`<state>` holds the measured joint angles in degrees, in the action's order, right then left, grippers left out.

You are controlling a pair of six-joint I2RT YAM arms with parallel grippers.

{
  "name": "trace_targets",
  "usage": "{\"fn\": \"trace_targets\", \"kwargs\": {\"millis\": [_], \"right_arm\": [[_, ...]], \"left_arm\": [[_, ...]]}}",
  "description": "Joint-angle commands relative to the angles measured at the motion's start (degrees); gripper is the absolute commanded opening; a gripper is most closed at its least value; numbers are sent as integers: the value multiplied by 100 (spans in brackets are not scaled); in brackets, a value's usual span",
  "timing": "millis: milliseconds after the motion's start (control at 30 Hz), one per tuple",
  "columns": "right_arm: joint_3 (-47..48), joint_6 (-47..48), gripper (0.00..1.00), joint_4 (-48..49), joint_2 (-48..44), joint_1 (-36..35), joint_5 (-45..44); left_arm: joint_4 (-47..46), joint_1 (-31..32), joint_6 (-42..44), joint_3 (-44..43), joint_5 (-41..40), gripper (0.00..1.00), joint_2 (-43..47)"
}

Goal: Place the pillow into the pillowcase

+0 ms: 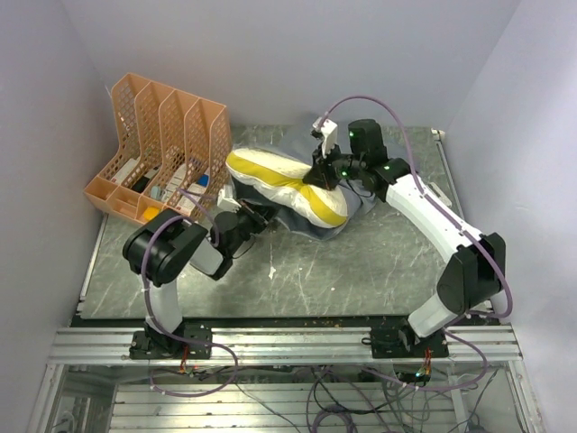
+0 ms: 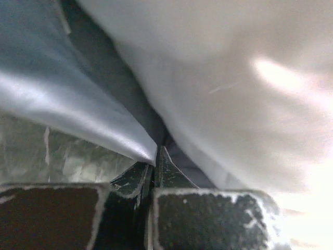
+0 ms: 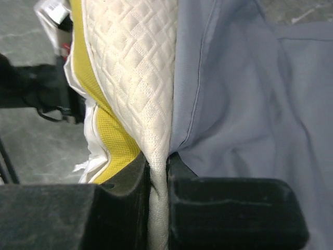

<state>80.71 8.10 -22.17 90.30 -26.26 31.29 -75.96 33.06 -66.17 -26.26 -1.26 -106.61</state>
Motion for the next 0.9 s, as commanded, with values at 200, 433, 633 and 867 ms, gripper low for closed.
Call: {"fn": "trace_targets", "kwargs": {"millis": [200, 433, 633, 867], "right_arm": [[2888, 1954, 10, 379, 1252, -326, -3885], [6076, 1825, 18, -713, 1880, -595, -3355], [656, 2677, 0, 1333, 841, -2218, -4704], [290, 1624, 0, 491, 958, -1574, -2648]], "left_arm": [[4385, -171, 2162, -3418, 1607, 7, 2650], [7306, -278, 2599, -7974, 2480, 7, 1364], [5731, -884, 1839, -4613, 2823, 7, 2536], [6248, -1204, 2190, -2086, 3000, 7, 4542]]}}
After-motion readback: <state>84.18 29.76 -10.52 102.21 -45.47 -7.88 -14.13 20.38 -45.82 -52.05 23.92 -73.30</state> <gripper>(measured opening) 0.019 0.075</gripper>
